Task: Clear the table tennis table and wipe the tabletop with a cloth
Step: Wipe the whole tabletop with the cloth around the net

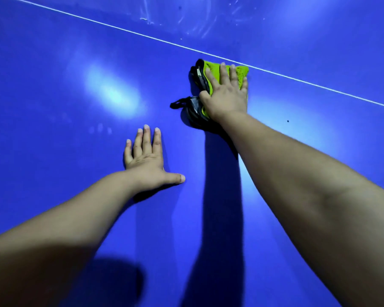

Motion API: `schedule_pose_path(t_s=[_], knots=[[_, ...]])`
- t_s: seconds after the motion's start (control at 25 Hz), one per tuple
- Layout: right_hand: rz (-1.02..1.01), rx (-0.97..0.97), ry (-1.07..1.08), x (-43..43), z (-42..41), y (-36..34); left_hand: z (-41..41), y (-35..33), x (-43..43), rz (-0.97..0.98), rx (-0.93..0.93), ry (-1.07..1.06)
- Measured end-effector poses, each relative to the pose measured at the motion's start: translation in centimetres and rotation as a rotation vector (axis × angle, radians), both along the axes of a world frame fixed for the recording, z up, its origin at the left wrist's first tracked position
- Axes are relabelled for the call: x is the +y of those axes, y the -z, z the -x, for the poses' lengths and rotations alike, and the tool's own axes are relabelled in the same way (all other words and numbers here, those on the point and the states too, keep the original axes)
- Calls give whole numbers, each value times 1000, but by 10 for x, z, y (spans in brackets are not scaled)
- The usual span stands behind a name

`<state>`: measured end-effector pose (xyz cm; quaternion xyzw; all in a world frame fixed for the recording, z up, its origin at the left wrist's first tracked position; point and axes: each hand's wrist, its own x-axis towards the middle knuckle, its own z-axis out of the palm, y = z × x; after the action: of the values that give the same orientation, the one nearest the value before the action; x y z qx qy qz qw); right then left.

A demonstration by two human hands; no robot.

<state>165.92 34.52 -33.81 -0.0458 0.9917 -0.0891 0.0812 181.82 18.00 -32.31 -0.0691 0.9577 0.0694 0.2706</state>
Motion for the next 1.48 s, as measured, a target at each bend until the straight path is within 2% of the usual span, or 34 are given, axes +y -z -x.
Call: schedule_pose_path(t_s=[0.12, 0.32, 0.4, 0.8, 1.08, 1.24, 1.36, 1.48], knots=[[-11, 15, 19, 6, -72, -3, -8, -1, 0, -58, 63, -17], [-29, -3, 51, 8, -189, -7, -42, 0, -1, -109, 327, 5], [-46, -19, 66, 6, -237, -8, -74, -3, 1, -119, 378, -25], [-76, -36, 160, -24, -462, -13, -247, -18, -20, -193, 336, -18], [-84, -22, 204, -36, -585, -17, -301, -21, -17, -212, 278, 47], [-93, -56, 224, -36, -584, -19, -290, -27, -5, -246, 270, 85], [-110, -3, 323, -25, -521, -16, -264, -30, 4, -253, 286, 102], [-115, -92, 332, -2, -436, -17, -226, -28, 19, -261, 293, 89]])
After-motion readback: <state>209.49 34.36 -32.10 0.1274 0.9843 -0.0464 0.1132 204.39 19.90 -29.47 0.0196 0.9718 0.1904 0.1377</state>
